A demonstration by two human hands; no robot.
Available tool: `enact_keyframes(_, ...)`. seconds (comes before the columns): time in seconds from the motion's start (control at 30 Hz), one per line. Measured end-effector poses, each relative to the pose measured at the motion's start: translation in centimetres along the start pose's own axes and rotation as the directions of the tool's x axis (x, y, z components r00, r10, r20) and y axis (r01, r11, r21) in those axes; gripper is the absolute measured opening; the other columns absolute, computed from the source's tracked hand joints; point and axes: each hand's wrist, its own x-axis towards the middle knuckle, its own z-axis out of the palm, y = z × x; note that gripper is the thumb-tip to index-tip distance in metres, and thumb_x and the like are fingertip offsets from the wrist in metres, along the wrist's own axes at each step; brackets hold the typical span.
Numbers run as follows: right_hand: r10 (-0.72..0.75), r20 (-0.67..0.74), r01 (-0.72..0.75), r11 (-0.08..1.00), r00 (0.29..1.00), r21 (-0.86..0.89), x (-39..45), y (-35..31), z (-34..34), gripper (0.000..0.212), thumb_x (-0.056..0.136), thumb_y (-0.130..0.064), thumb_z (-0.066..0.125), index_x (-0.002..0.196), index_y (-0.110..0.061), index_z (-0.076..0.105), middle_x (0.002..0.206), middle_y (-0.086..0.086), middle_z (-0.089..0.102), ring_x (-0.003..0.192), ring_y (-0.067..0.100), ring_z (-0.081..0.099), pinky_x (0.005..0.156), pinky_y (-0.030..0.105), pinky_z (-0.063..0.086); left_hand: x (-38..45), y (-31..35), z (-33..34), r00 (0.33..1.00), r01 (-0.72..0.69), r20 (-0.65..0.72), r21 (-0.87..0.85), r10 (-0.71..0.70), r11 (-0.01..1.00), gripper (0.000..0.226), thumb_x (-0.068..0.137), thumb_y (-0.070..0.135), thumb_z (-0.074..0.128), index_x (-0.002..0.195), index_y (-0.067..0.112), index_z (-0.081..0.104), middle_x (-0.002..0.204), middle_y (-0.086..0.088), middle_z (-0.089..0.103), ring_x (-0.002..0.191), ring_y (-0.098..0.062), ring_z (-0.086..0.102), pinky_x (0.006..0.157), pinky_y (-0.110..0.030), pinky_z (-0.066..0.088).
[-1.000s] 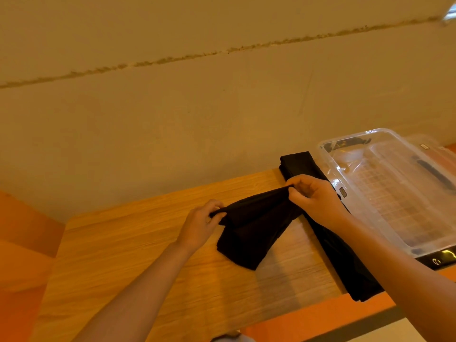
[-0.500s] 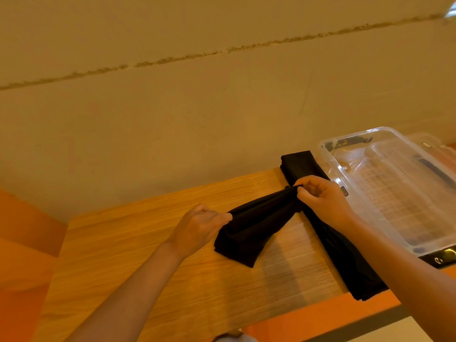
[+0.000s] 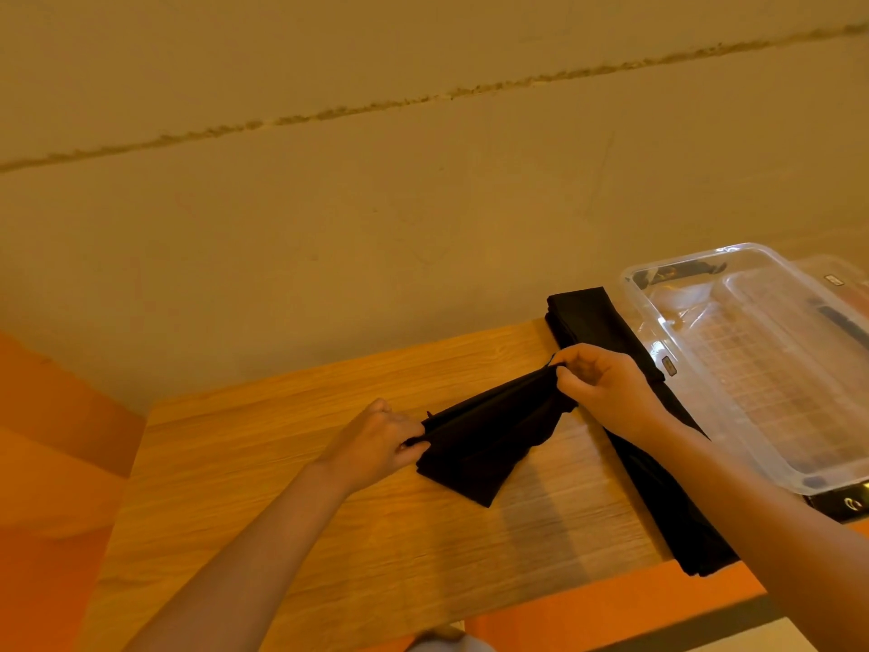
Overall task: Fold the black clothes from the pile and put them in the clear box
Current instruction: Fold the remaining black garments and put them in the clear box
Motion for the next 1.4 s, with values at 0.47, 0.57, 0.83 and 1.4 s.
enact_keyframes(0.47, -0.144, -0.122, 0.147, 0.989, 0.982, 0.011, 2.2, -3.9, -1.4, 0.025, 0.093, -0.006, 0.057, 0.091, -0.029, 0.066, 0.083, -0.012, 0.071, 0.084, -0.002, 0.066, 0.074, 0.010, 0.049, 0.2, 1.8, -11.0, 0.895, 0.105, -0.308, -0.558, -0.323, 0.823, 0.028, 0.061, 0.049, 0.077, 0.067, 0.024, 0.065, 0.078, 0.003, 0.068, 0.076, -0.007, 0.061, 0.073, -0.015, 0.042)
enact_keyframes(0.57, -0.195, -0.122, 0.201, 0.979, 0.973, 0.037, 3.1, -6.1, -2.0, 0.023, 0.094, -0.005, 0.055, 0.090, -0.025, 0.066, 0.080, -0.009, 0.071, 0.077, -0.002, 0.066, 0.074, 0.011, 0.049, 0.5, 2.7, -14.8, 0.911, 0.018, -0.345, -0.512, -0.226, 0.859, 0.028, 0.069, 0.049, 0.077, 0.066, 0.024, 0.065, 0.079, -0.002, 0.067, 0.075, -0.013, 0.060, 0.072, -0.018, 0.042)
enact_keyframes(0.83, -0.298, -0.061, 0.299, 0.954, 0.953, 0.021, 5.8, -10.3, -4.0, 0.022, 0.095, -0.004, 0.053, 0.097, -0.022, 0.065, 0.081, -0.014, 0.071, 0.080, 0.001, 0.067, 0.075, 0.013, 0.052, 0.0, 6.9, -23.0, 0.966, -0.176, -0.227, -0.214, 0.126, 0.961, 0.018, 0.080, 0.037, 0.069, 0.077, 0.020, 0.072, 0.103, 0.011, 0.063, 0.099, -0.015, 0.058, 0.083, -0.020, 0.047)
enact_keyframes(1.4, -0.257, 0.060, 0.260, 0.964, 0.965, -0.053, 6.8, -9.8, -1.9, 0.019, 0.094, -0.009, 0.056, 0.096, -0.026, 0.065, 0.087, -0.005, 0.071, 0.080, 0.006, 0.069, 0.077, 0.017, 0.053, -1.2, 3.1, -18.5, 0.984, 0.064, -0.138, -0.343, -0.117, 0.937, 0.025, 0.079, 0.049, 0.064, 0.077, 0.023, 0.065, 0.068, 0.008, 0.059, 0.057, -0.011, 0.049, 0.055, -0.016, 0.039)
